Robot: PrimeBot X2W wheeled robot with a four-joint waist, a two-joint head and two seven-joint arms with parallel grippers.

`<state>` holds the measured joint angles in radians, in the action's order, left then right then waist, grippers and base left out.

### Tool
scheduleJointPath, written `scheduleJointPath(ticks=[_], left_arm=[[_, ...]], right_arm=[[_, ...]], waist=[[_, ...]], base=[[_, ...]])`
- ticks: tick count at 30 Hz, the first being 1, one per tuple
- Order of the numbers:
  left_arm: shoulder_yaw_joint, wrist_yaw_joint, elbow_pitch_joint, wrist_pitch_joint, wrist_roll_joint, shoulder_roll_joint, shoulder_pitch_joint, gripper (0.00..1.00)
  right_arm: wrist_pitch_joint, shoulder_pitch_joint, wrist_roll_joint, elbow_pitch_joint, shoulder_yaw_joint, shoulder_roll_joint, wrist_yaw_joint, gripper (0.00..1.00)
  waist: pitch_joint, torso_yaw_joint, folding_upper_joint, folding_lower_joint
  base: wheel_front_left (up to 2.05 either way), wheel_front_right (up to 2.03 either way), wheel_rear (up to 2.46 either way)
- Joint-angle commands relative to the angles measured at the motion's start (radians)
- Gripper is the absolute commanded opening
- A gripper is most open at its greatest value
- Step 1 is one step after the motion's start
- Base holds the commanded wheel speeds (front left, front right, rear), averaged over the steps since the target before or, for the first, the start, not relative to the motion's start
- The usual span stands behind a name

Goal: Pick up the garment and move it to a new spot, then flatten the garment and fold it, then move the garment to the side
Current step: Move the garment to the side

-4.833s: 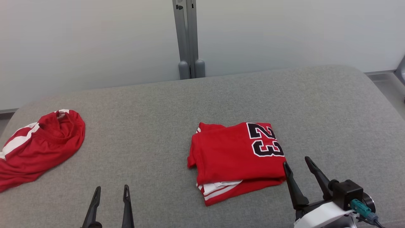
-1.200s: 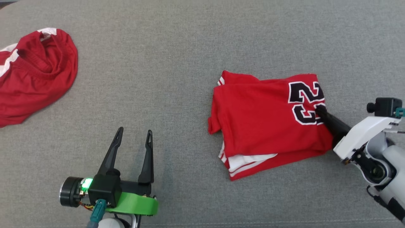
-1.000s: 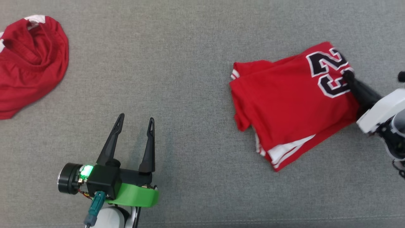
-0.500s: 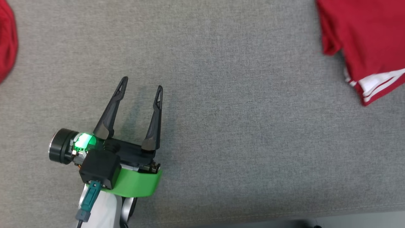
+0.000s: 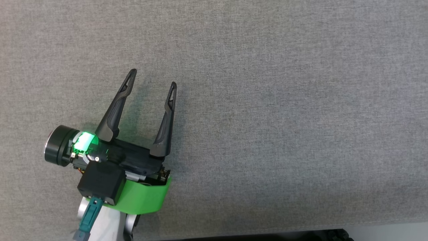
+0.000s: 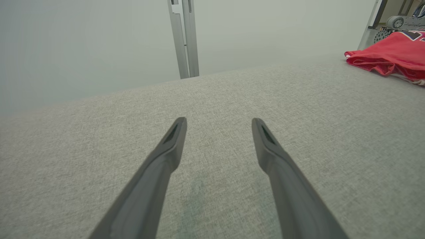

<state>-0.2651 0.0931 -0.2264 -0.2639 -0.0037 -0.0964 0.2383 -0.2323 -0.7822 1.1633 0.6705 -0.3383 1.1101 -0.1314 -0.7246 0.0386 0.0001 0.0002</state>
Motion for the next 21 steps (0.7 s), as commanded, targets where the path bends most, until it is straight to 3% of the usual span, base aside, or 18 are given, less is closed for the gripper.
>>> scheduleJointPath(ticks=[1, 2, 5, 10, 16, 21], left_arm=[[0.0, 0.002, -0.002, 0.0, -0.003, -0.006, 0.018, 1.0], [0.0, 0.0, 0.002, 0.0, -0.003, -0.006, 0.018, 1.0], [-0.001, -0.007, 0.017, 0.0, -0.006, -0.003, 0.013, 1.0], [0.003, -0.02, 0.049, 0.0, -0.017, 0.004, -0.012, 1.0], [0.015, -0.04, 0.12, 0.0, -0.034, 0.014, -0.078, 1.0], [0.029, -0.055, 0.186, 0.0, -0.07, 0.027, -0.161, 1.0]], right_arm=[[-0.011, 0.004, -0.021, 0.011, 0.011, 0.0, 0.002, 0.42], [-0.017, -0.004, -0.047, 0.016, 0.014, -0.009, 0.002, 1.0], [-0.028, -0.04, -0.137, 0.02, 0.019, -0.059, 0.001, 1.0], [-0.033, -0.056, -0.341, -0.021, 0.062, -0.23, 0.002, 1.0], [-0.033, 0.076, -0.501, -0.066, 0.095, -0.464, 0.002, 1.0], [-0.034, 0.217, -0.559, -0.118, 0.095, -0.589, 0.002, 1.0]], waist=[[-0.001, 0.006, -0.0001, -0.0002], [0.005, 0.006, -0.0001, -0.0002], [0.032, 0.007, -0.0001, -0.0002], [0.118, 0.003, -0.0001, -0.0002], [0.292, 0.008, -0.0001, -0.0002], [0.457, 0.015, -0.0001, -0.0002]], base=[[0.0, 0.0, 0.0], [0.0, 0.0, 0.0], [0.0, 0.0, 0.0], [0.0, 0.0, 0.0], [0.0, 0.0, 0.0], [0.0, 0.0, 0.0]])
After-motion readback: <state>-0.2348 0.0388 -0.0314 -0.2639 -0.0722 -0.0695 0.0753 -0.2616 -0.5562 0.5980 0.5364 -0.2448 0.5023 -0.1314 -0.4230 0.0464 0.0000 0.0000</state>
